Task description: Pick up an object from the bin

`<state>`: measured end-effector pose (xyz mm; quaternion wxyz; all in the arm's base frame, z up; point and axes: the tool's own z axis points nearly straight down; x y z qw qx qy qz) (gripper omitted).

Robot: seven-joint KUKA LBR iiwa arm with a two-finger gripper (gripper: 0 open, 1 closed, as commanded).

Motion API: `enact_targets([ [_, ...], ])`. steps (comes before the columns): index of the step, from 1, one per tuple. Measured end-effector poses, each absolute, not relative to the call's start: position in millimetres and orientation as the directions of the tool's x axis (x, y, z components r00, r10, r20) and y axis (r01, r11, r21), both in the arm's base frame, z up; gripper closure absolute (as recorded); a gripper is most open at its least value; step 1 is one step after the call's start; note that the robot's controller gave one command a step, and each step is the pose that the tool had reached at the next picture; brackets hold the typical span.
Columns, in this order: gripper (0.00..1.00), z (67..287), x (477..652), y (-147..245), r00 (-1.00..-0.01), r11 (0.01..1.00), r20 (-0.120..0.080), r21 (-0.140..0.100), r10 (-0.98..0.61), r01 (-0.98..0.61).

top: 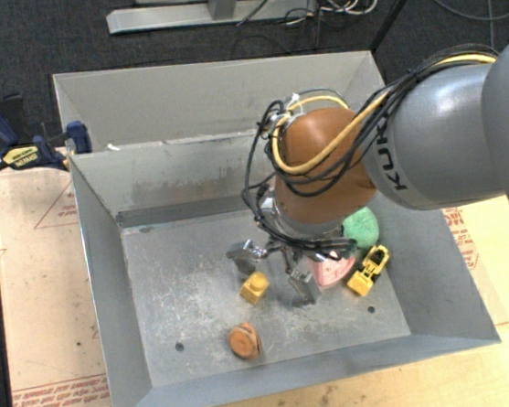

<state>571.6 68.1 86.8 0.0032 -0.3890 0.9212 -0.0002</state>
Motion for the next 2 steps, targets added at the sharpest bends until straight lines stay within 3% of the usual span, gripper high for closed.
enact_targets([
  [1,1.00,89.5,574.0,78.3,-0.537,0.537,-0.003,0.000,-0.843,-0.843],
  [2,1.00,89.3,573.9,78.3,-0.538,0.538,-0.003,0.001,-0.843,-0.843],
])
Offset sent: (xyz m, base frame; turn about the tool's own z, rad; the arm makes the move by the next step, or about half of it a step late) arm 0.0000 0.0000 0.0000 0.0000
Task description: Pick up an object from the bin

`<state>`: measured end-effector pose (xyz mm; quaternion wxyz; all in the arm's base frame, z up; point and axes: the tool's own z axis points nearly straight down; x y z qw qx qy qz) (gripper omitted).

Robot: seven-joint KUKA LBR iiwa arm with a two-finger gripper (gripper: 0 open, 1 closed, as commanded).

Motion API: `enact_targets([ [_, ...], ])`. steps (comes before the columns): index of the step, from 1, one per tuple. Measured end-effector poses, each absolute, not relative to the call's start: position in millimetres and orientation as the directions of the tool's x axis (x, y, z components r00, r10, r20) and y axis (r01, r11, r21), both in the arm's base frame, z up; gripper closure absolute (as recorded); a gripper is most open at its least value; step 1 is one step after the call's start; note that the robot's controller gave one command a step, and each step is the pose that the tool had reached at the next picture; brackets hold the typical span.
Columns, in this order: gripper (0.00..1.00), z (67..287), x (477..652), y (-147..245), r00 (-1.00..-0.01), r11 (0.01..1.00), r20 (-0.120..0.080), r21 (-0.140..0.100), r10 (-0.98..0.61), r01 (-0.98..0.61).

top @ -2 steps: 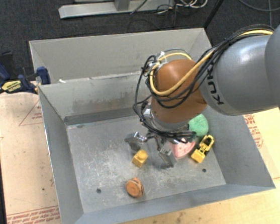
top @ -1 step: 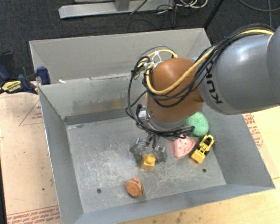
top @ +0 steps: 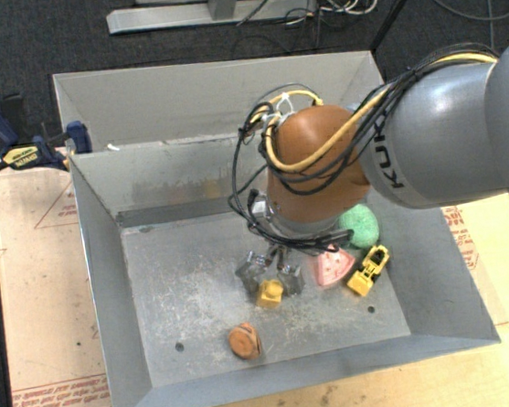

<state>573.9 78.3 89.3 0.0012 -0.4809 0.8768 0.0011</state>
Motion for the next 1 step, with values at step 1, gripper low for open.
enact_targets([
  [1,1.00,255.1,583.0,60.4,-0.535,0.535,-0.007,-0.007,-0.845,-0.845],
])
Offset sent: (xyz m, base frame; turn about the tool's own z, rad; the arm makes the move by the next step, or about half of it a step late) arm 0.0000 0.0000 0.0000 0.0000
